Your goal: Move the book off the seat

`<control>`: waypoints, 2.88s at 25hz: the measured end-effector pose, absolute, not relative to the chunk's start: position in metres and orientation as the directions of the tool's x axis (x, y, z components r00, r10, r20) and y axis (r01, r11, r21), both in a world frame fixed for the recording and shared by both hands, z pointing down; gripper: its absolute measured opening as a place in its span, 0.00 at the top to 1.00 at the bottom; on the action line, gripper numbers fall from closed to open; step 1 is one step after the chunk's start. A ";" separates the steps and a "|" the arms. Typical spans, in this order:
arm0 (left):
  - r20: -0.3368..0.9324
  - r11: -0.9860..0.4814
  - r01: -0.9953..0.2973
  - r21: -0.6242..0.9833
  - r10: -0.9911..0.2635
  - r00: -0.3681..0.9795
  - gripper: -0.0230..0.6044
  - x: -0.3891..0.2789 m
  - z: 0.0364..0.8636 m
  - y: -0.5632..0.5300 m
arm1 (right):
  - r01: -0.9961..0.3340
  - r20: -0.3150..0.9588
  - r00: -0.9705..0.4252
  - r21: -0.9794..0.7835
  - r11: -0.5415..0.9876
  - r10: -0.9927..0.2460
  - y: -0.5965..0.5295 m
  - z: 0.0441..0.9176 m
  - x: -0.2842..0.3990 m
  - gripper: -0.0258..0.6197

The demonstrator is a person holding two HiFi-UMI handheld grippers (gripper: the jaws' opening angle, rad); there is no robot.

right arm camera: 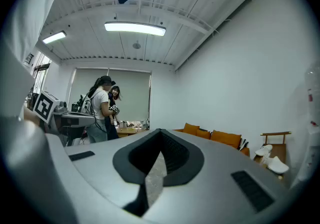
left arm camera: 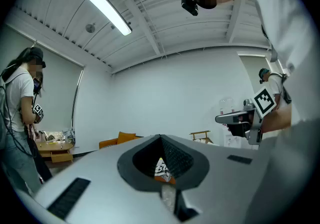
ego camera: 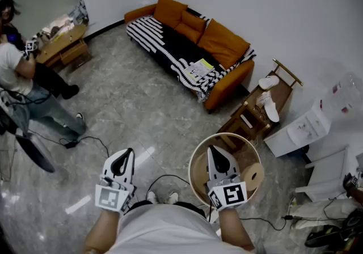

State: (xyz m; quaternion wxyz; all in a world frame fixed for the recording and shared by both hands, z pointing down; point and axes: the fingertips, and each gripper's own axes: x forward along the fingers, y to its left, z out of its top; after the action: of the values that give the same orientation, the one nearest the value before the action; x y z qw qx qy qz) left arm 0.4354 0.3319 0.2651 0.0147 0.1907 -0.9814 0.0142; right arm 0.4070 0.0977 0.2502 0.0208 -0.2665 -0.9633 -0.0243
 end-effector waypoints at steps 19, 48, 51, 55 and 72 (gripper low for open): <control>0.028 0.925 -0.379 -0.014 -0.378 -0.925 0.94 0.442 0.265 0.340 | 0.564 0.031 -0.823 -0.058 0.824 0.567 0.118 0.256 0.412 0.93; 0.072 0.845 -0.533 0.043 -0.535 -0.842 0.94 0.377 0.315 0.384 | 0.451 0.111 -0.883 -0.074 0.889 0.457 0.178 0.295 0.377 0.93; 0.088 0.843 -0.535 0.050 -0.537 -0.839 0.94 0.353 0.329 0.382 | 0.438 0.120 -0.887 -0.084 0.895 0.445 0.172 0.307 0.352 0.93; 0.108 0.838 -0.545 0.034 -0.545 -0.832 0.94 0.298 0.333 0.371 | 0.430 0.134 -0.887 -0.107 0.896 0.442 0.160 0.320 0.295 0.93; 0.118 0.818 -0.575 -0.011 -0.570 -0.813 0.94 -0.010 0.296 0.240 | 0.471 0.171 -0.849 -0.183 0.863 0.499 0.065 0.337 -0.018 0.93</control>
State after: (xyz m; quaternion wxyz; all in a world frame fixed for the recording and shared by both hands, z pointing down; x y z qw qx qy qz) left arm -0.0103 0.2404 0.2958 0.0545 0.3005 -0.9520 0.0230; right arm -0.0175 0.0650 0.3366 0.1068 -0.2528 -0.9592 0.0674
